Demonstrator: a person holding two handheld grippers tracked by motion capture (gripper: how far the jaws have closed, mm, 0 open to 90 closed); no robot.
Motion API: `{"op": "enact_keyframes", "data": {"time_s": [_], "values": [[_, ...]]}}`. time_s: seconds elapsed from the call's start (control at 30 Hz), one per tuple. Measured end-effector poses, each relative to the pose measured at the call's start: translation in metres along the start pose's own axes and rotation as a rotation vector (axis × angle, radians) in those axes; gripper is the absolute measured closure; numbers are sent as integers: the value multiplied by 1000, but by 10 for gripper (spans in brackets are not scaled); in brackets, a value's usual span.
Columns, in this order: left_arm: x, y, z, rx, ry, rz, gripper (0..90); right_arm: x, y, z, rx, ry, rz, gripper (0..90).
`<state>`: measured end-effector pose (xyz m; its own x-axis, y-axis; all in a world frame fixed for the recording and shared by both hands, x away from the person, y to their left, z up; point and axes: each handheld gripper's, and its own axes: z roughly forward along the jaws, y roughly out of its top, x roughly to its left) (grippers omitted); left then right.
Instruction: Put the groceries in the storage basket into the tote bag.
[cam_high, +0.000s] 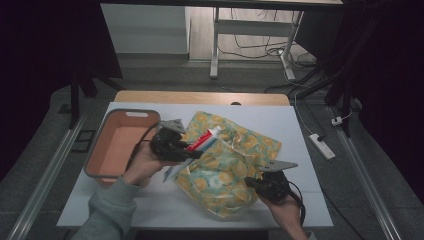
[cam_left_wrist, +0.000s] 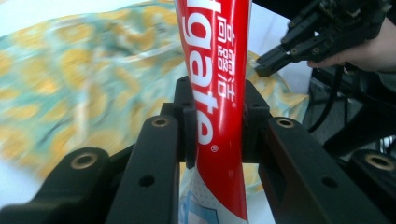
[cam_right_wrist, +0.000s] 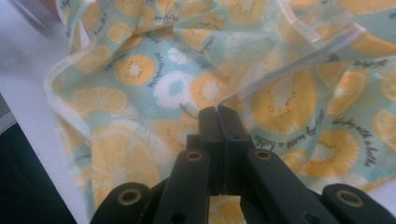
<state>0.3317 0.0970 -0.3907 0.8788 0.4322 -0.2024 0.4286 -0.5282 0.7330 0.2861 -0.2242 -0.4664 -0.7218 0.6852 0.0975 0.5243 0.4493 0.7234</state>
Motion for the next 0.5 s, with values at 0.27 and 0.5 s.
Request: {"op": "enact_keyframes", "data": {"time_s": [0.27,0.5], "values": [[-6,30,62,0,-47,84,740,-3,-3,-7,-23,13,5,900],[4,22,94,55,-15,171,741,-10,-5,-13,-54,-3,22,900]]}}
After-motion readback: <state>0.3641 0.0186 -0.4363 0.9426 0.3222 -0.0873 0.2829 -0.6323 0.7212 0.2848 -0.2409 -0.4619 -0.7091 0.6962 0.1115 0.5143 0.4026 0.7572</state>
